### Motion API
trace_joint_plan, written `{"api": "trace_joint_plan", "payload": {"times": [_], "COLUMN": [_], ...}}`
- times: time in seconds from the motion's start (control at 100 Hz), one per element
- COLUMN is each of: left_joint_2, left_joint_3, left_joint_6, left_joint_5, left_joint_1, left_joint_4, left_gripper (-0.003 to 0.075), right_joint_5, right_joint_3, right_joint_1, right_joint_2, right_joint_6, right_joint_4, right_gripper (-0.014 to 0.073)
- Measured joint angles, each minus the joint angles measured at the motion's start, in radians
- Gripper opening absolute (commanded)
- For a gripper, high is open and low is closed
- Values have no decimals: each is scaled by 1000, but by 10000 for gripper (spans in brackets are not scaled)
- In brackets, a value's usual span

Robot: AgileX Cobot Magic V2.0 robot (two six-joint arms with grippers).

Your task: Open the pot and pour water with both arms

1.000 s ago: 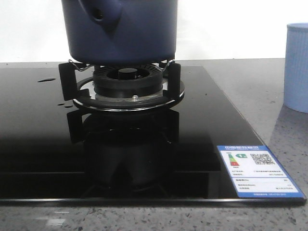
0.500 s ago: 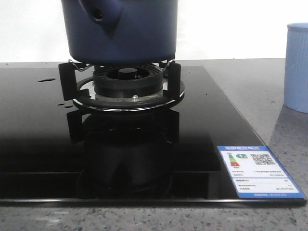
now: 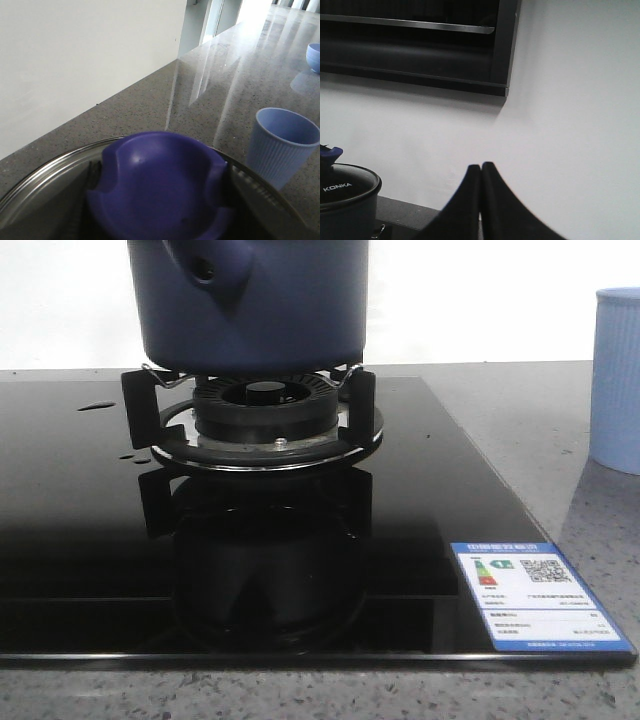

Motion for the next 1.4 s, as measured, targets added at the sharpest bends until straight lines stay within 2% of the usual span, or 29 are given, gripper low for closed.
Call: {"api": "trace_joint_plan", "payload": {"times": [0.14, 0.21, 0.26, 0.38, 0.48, 0.63, 0.79, 0.89, 1.06, 1.2, 1.401], "left_joint_2": [7, 11, 11, 11, 11, 11, -32, -95, -256, -440, -738], "left_joint_3": [0, 0, 0, 0, 0, 0, 0, 0, 22, 99, 314], "left_joint_6": [20, 24, 26, 52, 66, 68, 70, 68, -32, -150, -216], "left_joint_5": [0, 4, 5, 5, -6, -10, -10, -10, -52, -99, -134], "left_joint_1": [0, -1, -1, -1, -1, -1, 1, 10, 61, 115, 165], "left_joint_4": [-6, -12, -12, -14, -35, -124, -151, -151, -67, 74, 168], "left_gripper": [227, 258, 309, 505, 605, 622, 618, 566, 305, 137, 35], "right_joint_5": [6, 6, 8, 16, 23, 32, 34, 34, 34, 12, -103], "right_joint_3": [0, 0, 0, 0, 0, 2, 23, 33, 35, 35, 40], "right_joint_1": [0, 0, 0, 0, 0, 0, 0, 0, 0, 0, 0], "right_joint_2": [0, 0, 0, 0, 0, 0, 0, 0, 0, 0, 0], "right_joint_6": [0, 0, 0, 2, 2, 2, 2, 8, 12, 20, 33], "right_joint_4": [0, 0, 0, 0, 0, 0, 0, 0, 1, 1, 1], "right_gripper": [-67, -67, -67, -67, -67, -67, -67, -67, -67, -67, -67]}}
